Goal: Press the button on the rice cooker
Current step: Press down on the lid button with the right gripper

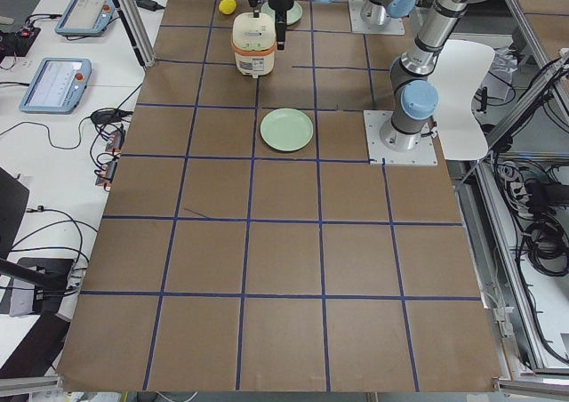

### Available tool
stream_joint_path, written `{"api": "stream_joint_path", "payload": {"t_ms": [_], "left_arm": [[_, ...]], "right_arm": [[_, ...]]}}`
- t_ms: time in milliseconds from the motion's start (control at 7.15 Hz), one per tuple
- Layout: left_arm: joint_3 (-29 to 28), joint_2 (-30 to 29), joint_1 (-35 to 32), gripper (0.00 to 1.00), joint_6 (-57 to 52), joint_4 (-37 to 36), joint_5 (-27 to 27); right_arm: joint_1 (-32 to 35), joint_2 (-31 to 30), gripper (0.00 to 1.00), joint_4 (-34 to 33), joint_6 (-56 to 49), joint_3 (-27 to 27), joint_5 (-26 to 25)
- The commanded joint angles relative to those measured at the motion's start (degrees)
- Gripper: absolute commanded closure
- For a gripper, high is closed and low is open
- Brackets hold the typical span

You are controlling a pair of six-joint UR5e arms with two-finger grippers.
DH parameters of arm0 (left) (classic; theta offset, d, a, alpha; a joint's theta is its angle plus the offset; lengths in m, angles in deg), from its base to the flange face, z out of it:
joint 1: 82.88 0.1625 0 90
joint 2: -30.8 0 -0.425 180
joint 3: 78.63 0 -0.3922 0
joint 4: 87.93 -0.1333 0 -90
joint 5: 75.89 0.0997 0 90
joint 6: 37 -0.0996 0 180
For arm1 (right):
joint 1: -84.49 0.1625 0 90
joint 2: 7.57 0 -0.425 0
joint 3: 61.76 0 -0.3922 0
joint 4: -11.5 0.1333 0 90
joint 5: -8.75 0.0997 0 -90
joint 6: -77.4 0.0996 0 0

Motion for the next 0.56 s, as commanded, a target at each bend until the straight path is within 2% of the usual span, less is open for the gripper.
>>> {"api": "stream_joint_path", "payload": {"t_ms": [0,280,419], "left_arm": [[0.00,0.00,0.00,0.00,0.00,0.00,0.00],[0.00,0.00,0.00,0.00,0.00,0.00,0.00],[0.00,0.00,0.00,0.00,0.00,0.00,0.00]], "right_arm": [[0.00,0.01,0.86,-0.25,-0.10,0.44,0.00],[0.00,-0.52,0.84,0.09,-0.71,-0.95,0.09],[0.00,-0.87,0.80,1.83,-0.63,-2.35,0.18]]}}
